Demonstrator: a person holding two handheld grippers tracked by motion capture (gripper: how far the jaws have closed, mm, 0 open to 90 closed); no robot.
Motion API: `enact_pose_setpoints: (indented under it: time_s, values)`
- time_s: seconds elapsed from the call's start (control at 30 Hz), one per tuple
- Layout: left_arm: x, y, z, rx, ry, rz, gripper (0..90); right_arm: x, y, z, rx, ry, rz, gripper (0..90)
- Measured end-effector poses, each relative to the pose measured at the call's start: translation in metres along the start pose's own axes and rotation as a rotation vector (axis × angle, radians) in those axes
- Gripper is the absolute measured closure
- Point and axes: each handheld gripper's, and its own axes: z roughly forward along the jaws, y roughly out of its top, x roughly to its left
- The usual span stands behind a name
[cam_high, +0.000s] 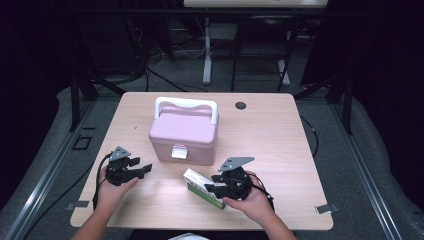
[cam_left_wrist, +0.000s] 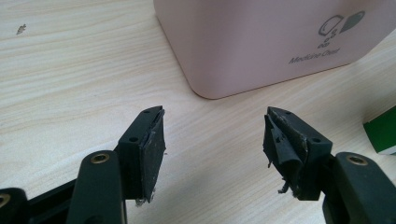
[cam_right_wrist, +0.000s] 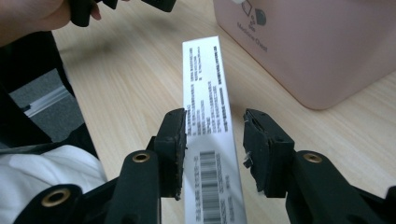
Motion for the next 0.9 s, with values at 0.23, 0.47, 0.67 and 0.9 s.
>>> enact_pose_setpoints:
  time_s: [0.23, 0.47, 0.67, 0.9]
  values:
    - [0.001, 0.000, 0.000, 0.002, -0.003, 0.003, 38.4, 0.005, 0.008, 0.018, 0.039, -0.004, -0.032, 57.9]
    - [0.001, 0.000, 0.000, 0.004, -0.004, 0.000, 38.4, 0.007, 0.003, 0.021, 0.050, -0.039, -0.068, 61.3]
    - [0.002, 0.000, 0.000, -0.001, 0.001, 0.003, 38.4, -0.001, -0.001, 0.012, 0.053, -0.053, -0.047, 61.7]
    - [0.002, 0.000, -0.001, -0.001, 0.000, 0.002, 38.4, -0.025, -0.009, -0.007, 0.046, -0.135, 0.003, 61.7]
